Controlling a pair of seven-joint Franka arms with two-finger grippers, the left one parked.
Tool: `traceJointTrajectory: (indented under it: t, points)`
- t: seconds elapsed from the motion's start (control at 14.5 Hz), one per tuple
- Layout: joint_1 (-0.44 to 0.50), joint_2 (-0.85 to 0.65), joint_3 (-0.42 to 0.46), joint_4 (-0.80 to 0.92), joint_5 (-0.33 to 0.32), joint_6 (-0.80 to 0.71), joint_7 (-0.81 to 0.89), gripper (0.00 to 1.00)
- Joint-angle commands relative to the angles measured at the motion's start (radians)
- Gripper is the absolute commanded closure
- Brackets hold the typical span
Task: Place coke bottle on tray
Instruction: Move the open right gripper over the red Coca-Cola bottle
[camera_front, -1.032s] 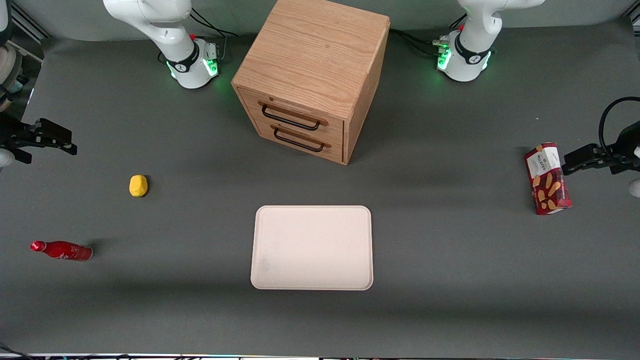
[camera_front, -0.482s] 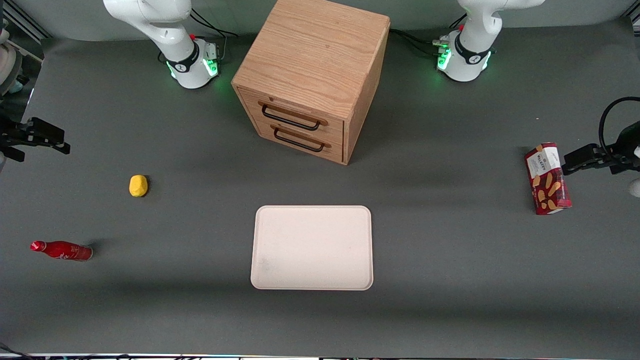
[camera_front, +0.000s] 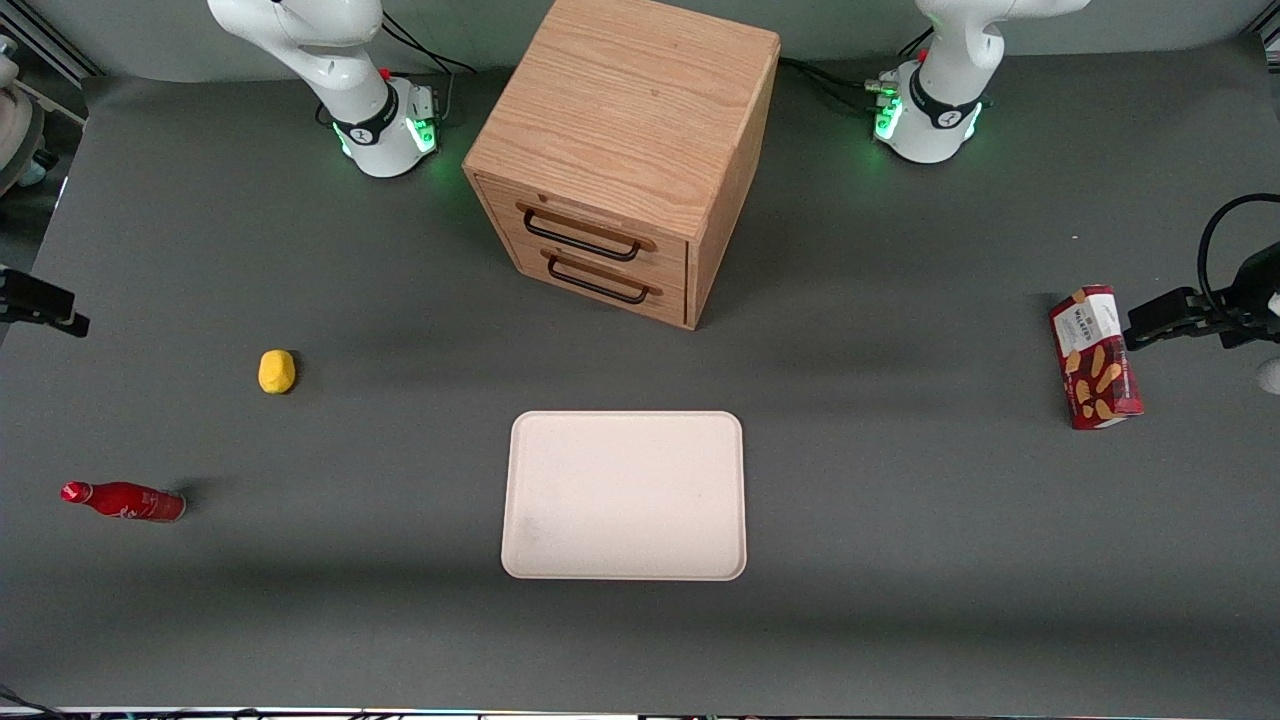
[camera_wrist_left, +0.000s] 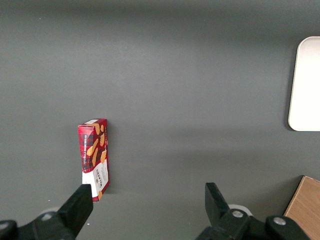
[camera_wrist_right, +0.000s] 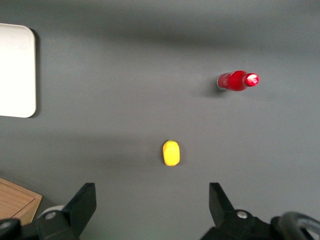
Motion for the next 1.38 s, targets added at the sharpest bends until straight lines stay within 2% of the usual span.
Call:
traceJointTrajectory:
  t: [0.0, 0.21, 0.41, 0.55, 0.89, 1.31]
  points:
    - [-0.061, 0.126, 0.008, 0.17, 0.017, -0.059, -0.079, 0.0]
    - [-0.165, 0.214, 0.041, 0.286, 0.029, -0.073, -0.183, 0.0]
    - [-0.345, 0.304, 0.169, 0.358, 0.026, -0.073, -0.283, 0.0]
    - [-0.415, 0.352, 0.218, 0.409, 0.021, -0.071, -0.319, 0.0]
    - [-0.471, 0.387, 0.22, 0.432, 0.02, -0.045, -0.383, 0.0]
    - [-0.471, 0.377, 0.207, 0.432, 0.001, -0.039, -0.38, 0.0]
